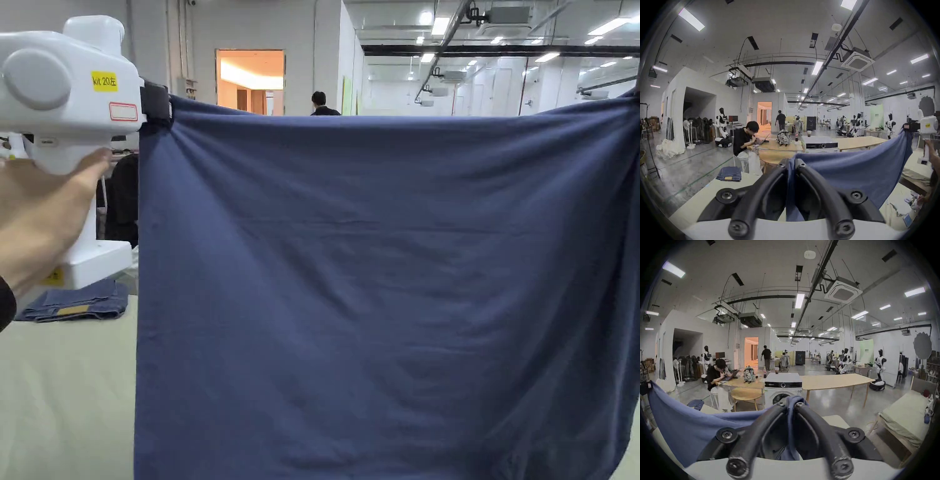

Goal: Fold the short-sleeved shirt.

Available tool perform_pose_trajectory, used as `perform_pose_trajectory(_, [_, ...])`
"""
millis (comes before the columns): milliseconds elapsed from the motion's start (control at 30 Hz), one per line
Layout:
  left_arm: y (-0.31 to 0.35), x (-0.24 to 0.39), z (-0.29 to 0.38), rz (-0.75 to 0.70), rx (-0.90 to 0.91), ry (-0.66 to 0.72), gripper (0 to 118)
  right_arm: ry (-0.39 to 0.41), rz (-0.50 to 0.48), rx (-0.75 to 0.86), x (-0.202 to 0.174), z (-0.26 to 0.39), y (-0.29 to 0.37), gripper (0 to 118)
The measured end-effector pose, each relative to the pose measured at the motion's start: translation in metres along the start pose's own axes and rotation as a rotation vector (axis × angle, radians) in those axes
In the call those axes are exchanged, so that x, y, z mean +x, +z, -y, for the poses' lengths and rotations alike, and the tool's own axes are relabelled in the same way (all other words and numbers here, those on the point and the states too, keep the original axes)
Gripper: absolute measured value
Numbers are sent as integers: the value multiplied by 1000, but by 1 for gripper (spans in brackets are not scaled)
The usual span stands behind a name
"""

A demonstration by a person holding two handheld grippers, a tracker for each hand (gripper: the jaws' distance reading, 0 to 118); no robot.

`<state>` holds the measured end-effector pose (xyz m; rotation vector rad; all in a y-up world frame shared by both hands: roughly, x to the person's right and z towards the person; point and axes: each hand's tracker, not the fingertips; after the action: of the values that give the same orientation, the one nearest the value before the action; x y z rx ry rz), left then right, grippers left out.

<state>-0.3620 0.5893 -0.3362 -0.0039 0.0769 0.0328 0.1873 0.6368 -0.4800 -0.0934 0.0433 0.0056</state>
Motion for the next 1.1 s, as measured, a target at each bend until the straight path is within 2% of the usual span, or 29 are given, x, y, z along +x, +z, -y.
perform_pose_trajectory(67, [-9, 0, 2, -9, -5, 0, 1, 17, 0, 0, -3, -3, -11, 3])
perform_pose_trajectory(100, [-12, 0, 3, -8, -3, -1, 1, 58, 13, 32, -20, 2, 7, 3])
perform_pose_trajectory(200, [-20, -2, 7, -17, -2, -19, 1, 88, 18, 51, -29, 1, 7, 3])
perform_pose_trajectory(267, [-22, 0, 12, -18, -7, -15, 1, 78, 11, 31, -24, -2, -18, 3])
perform_pose_trajectory(400, [-30, -2, 29, -14, -28, 1, 1, 71, 5, 29, -24, 5, -30, 3])
perform_pose_trajectory(533, [-44, -15, 43, -4, -74, 7, 1, 32, -25, -10, -24, 38, -33, 3])
perform_pose_trajectory(633, [-31, 2, 52, 2, -113, 12, 1, 17, -49, -39, -19, 71, -34, 3])
perform_pose_trajectory(667, [-52, -2, 97, 10, -129, 13, 1, 18, -50, -48, -17, 82, -34, 3])
perform_pose_trajectory(833, [-26, 6, 124, 29, -175, 13, 1, 16, -84, -104, -9, 122, -11, 3])
perform_pose_trajectory(1033, [63, 50, 161, 55, -205, 12, 1, 22, -113, -155, 6, 159, 28, 3])
perform_pose_trajectory(1067, [50, 17, 163, 66, -213, 34, 1, 10, -129, -165, 10, 169, 41, 3])
perform_pose_trajectory(1100, [66, 21, 172, 84, -225, 44, 1, -11, -135, -161, 12, 178, 50, 3])
